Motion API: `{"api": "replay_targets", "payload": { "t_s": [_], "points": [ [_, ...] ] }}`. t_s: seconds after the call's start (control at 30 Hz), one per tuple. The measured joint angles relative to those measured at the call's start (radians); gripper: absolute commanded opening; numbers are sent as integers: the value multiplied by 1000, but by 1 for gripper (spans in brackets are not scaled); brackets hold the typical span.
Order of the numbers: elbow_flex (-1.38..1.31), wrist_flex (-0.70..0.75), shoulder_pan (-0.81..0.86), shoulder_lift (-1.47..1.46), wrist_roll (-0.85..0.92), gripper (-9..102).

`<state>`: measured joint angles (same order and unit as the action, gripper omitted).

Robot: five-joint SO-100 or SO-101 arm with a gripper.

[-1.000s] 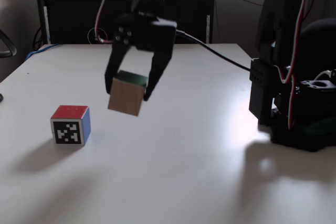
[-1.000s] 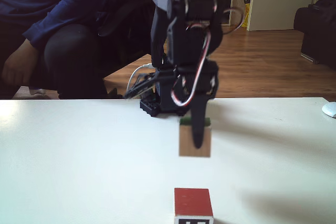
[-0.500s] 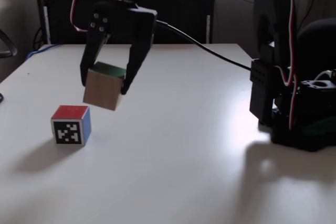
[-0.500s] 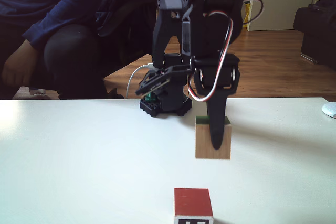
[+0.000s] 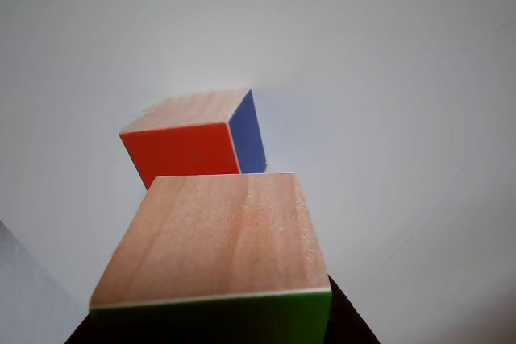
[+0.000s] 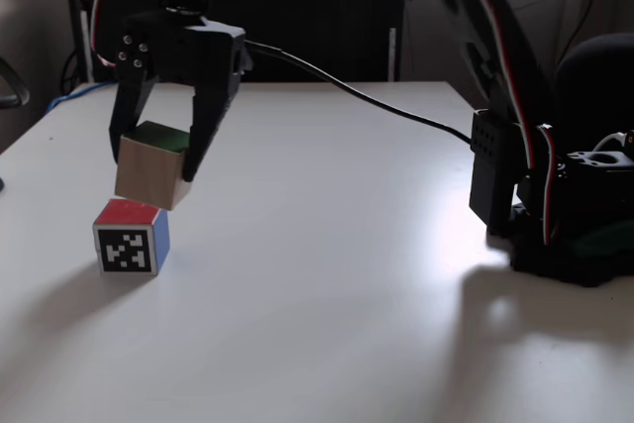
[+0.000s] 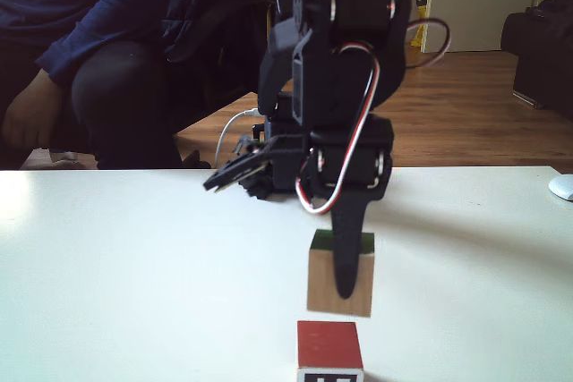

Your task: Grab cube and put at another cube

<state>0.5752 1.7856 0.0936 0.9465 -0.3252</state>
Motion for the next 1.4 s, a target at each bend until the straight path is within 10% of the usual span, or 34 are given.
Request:
{"api": "replay_targets", "payload": {
  "t_s": [1.4],
  "points": [
    [-259, 17, 41, -207, -21, 27]
  ]
}}
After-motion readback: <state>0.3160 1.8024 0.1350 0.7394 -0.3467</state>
